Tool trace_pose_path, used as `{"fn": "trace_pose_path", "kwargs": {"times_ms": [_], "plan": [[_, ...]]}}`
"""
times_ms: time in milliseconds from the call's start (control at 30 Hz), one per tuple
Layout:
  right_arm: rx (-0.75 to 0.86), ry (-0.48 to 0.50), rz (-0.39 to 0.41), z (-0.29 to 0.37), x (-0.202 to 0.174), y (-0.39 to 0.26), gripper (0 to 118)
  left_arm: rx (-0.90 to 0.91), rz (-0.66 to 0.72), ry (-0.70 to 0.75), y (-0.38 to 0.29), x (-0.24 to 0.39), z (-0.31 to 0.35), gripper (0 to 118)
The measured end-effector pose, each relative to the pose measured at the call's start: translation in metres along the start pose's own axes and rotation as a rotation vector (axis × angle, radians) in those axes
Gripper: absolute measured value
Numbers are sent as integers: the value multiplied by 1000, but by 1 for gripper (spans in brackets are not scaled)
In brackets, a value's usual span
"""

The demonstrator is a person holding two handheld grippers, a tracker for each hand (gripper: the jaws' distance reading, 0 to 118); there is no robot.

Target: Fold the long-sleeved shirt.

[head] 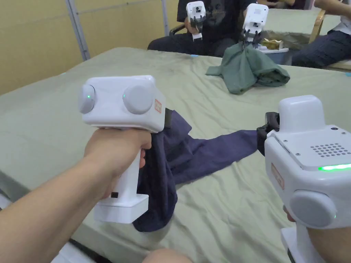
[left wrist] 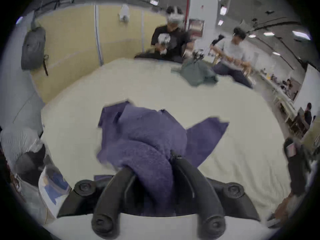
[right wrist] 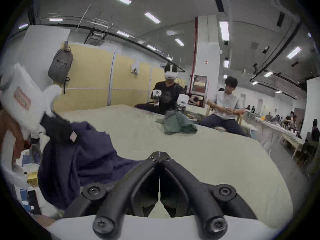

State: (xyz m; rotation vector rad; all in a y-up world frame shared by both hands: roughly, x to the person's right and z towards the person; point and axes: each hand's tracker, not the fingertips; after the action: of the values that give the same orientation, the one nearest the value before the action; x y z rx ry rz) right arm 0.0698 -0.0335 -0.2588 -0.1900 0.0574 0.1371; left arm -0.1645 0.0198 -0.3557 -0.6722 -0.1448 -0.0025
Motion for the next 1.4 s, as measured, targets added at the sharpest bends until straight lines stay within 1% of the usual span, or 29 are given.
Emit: {"fn": "trace_pose_path", "kwargs": {"times_ms": [100,167,200,233,300,367,433,500,600,700,767,833,867,900,933,967,1000,1033,1100,1133,1200,1267,1400], "plan": [[25,-66,-7,19,22,10,11,49,-57,-88,29,43,42,21],[51,-105,-9,35,41,17,11,99,-68,-119,42,72,65,21],[74,-148,9,45,51,21,11,121,-82,-158,47,91,77,21],[94,-189,30,54,60,25,11,139,-127,-170,50,113,88,21],[126,-239,83,74,84,32,11,164,-185,-223,56,147,92,21],[138,-310,112,96,113,39,11,153,-227,-303,51,191,96,21],[132,-387,129,121,144,44,11,106,-296,-369,36,237,87,21],[121,-467,127,142,171,44,11,63,-333,-402,17,282,71,21],[96,-537,115,174,206,32,11,-51,-366,-475,-30,351,43,21],[56,-640,135,194,228,6,11,-173,-414,-545,-89,414,19,21],[3,-662,150,200,240,-13,11,-221,-500,-547,-124,445,8,21],[-40,-686,111,202,248,-30,11,-220,-492,-538,-154,462,2,21],[-59,-682,81,202,251,-36,11,-221,-487,-534,-163,466,-2,22],[-80,-682,51,201,255,-43,11,-225,-484,-531,-171,470,-6,29],[-100,-683,30,198,256,-48,11,-235,-528,-537,-175,470,-8,46],[-110,-681,18,196,256,-53,11,-267,-571,-567,-178,468,-9,76],[-116,-677,9,194,255,-56,11,-319,-572,-626,-177,463,-9,113],[-117,-668,4,192,254,-58,11,-363,-537,-659,-171,453,-8,118],[-119,-657,-13,187,250,-60,11,-322,-455,-684,-152,428,-2,118],[-118,-644,-33,185,248,-59,11,-309,-465,-683,-141,414,3,118],[-92,-627,-76,184,243,-55,11,-258,-487,-651,-116,378,12,118],[-75,-611,-92,180,236,-51,11,-192,-434,-610,-90,332,20,118],[-69,-572,-107,166,221,-47,11,-162,-321,-493,-54,248,15,118]]}}
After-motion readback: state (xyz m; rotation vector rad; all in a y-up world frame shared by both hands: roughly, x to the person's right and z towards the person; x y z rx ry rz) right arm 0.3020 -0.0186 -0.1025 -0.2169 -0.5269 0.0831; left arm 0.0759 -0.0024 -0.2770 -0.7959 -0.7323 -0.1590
